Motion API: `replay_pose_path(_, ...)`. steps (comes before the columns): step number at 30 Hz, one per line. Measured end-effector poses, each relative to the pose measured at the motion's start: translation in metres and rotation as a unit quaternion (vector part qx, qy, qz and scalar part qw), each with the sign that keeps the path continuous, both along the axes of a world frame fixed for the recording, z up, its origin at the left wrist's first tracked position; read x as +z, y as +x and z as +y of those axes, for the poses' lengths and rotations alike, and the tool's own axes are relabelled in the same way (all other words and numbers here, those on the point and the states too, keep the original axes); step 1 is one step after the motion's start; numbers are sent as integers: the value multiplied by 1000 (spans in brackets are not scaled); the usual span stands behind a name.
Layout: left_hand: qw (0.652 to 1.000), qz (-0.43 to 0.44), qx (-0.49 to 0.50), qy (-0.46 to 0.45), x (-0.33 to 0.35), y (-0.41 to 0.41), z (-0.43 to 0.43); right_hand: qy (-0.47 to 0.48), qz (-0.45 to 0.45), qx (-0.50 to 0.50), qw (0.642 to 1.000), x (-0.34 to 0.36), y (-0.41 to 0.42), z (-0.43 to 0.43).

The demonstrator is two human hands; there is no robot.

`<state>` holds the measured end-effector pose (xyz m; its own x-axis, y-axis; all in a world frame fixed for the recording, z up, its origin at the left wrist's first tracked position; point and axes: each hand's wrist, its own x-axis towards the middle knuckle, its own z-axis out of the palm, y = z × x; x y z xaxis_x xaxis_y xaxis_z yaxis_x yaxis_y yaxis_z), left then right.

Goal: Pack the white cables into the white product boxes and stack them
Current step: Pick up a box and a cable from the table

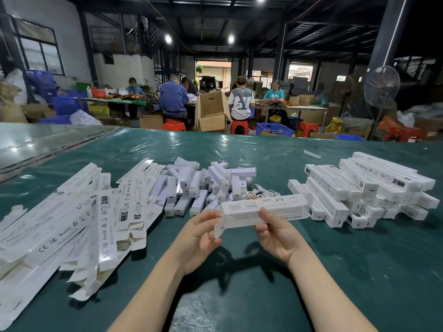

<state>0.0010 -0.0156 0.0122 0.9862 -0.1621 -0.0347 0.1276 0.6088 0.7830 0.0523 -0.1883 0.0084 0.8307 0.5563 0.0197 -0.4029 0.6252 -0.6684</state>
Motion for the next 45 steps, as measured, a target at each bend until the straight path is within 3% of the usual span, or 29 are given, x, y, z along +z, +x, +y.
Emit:
replay_pose_path(4,999,-17,-14,40,4,-2,2,-16,-1,-6,1000,-2,0,0)
replay_pose_path(11,974,-66,115,181,-11,8,-1,-26,-18,-33,999,-2,1,7)
replay_pose_path(13,950,-108,169,239,-13,10,-2,-28,-7,-55,998,-3,2,12)
replay_pose_path(18,846,-196,239,435,-17,9,-7,-125,33,-106,986,1,5,14)
replay_pose_path(20,841,-184,230,454,-20,11,-4,-144,26,-110,983,0,6,12)
replay_pose_path(27,940,-104,131,296,-11,13,1,-126,-26,-98,987,-5,8,5)
replay_pose_path(35,929,-87,229,278,-13,13,2,-97,-55,-84,990,-6,10,6)
replay_pose_path(42,936,-91,238,242,-13,13,3,-92,-89,-76,989,-8,10,4)
replay_pose_path(45,952,-82,240,174,-12,13,3,-78,-91,-71,990,-8,10,4)
